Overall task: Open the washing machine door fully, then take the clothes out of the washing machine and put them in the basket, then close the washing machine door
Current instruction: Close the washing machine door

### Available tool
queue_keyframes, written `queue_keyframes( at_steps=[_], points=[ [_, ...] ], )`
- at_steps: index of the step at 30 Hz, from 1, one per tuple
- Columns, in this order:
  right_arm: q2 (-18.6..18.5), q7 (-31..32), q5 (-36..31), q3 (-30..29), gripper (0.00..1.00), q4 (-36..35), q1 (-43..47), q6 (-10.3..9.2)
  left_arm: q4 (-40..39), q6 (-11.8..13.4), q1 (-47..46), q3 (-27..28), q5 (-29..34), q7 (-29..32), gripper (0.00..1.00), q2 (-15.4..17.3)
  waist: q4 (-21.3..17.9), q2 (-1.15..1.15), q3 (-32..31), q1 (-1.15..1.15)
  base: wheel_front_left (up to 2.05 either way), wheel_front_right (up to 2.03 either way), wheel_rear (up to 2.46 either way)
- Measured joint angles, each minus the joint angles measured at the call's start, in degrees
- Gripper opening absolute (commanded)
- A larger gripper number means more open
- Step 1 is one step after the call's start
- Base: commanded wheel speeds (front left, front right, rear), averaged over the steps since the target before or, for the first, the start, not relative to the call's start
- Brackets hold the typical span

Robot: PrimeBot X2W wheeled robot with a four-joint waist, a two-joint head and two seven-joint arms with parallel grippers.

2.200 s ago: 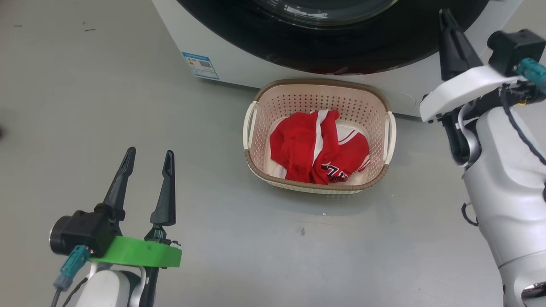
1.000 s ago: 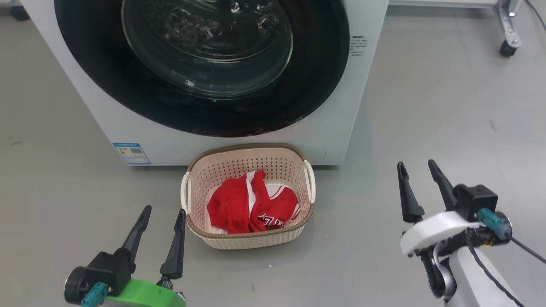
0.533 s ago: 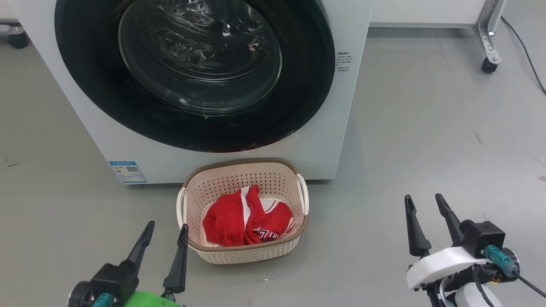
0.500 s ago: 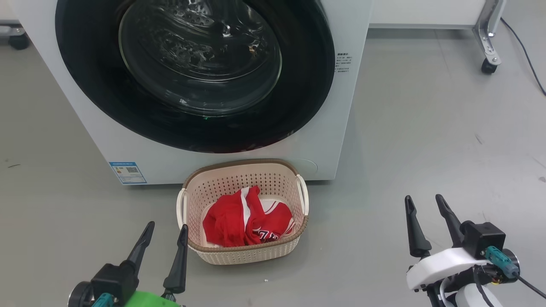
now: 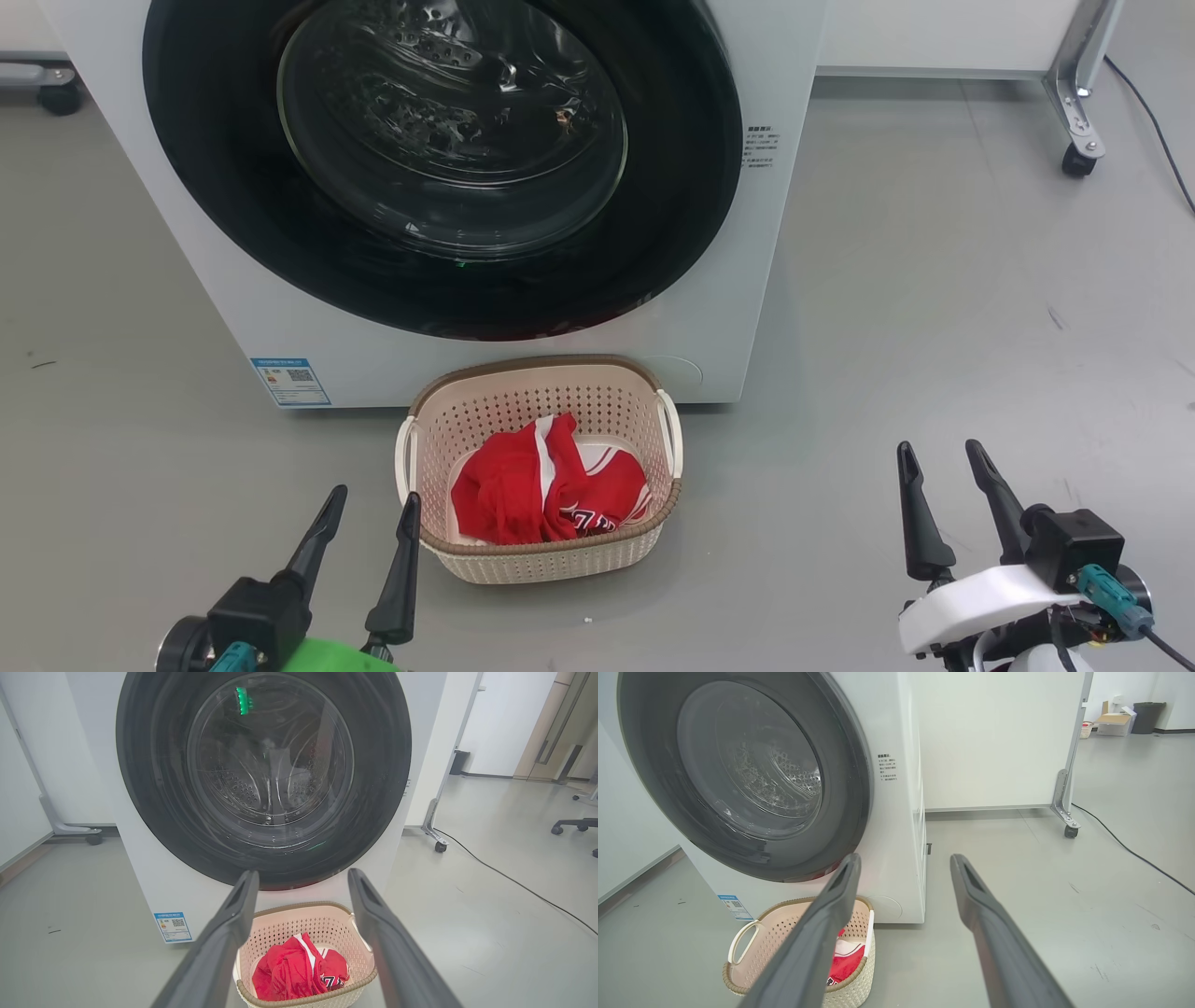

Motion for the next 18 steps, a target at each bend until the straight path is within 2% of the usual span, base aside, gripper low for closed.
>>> queue_keyframes(
  at_steps=[18],
  points=[
    [-0.6, 0.0, 0.0, -0.6, 1.0, -4.1, 2.4, -0.98, -1.5, 0.3, 0.3, -0.1, 0.1, 0.7, 1.0, 0.0, 0.6, 0.0, 0.4, 0.0, 0.0, 0.0, 0.0]
  ],
)
